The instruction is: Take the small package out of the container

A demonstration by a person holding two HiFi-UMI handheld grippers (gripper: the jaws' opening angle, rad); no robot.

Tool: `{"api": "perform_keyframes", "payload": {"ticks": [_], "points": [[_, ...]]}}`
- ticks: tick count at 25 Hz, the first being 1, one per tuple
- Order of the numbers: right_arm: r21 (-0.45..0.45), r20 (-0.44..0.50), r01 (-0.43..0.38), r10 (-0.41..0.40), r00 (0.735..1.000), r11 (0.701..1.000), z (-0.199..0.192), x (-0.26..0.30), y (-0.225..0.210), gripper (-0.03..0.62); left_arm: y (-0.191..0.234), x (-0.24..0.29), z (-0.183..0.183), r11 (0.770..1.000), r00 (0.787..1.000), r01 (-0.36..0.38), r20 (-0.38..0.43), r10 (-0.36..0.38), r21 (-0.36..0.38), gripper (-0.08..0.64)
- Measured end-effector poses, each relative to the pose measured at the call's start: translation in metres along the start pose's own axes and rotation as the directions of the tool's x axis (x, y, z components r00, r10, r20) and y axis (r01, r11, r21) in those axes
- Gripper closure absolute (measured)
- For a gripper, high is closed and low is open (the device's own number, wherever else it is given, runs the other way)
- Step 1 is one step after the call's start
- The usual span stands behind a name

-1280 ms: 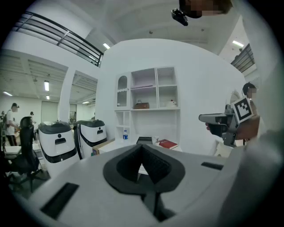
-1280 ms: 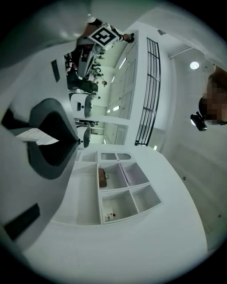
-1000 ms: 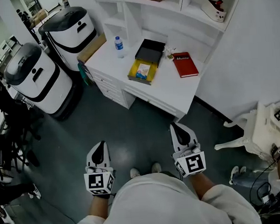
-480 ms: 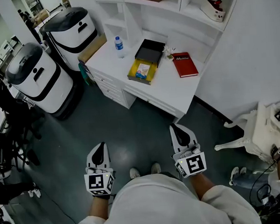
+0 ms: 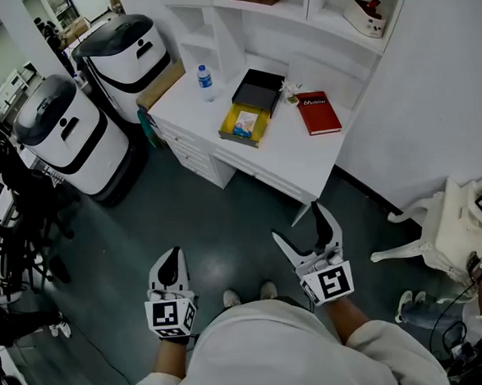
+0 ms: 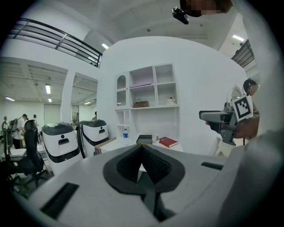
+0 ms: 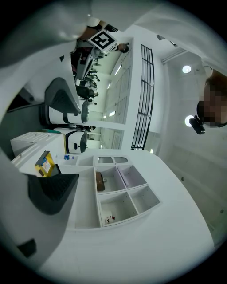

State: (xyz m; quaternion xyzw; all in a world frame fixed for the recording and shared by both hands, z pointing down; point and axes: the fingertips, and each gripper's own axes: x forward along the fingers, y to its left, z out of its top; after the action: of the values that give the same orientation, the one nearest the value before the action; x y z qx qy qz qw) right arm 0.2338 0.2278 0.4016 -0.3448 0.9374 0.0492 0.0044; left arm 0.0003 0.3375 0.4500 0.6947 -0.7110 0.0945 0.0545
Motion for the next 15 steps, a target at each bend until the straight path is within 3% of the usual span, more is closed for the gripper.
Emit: {"api": "perform_keyframes", "payload": {"ticks": [8,15], "points": [[0.006,0.043,-0.048,0.048,0.998,0.999,-0.008,0.003,-0.011,0.187,-0.012,-0.004,-0.008,0.999,0.999,-0.033,-0.024,0.034,0.013,0.552],[-0.003,0.032,-0.072,0.072,0.997,0.997,-0.012,0.025,-0.01,0.187,0.009,0.004,-0.019,0.997,0.997,-0.07,-0.038,0.069,-0.02,0.552]]}}
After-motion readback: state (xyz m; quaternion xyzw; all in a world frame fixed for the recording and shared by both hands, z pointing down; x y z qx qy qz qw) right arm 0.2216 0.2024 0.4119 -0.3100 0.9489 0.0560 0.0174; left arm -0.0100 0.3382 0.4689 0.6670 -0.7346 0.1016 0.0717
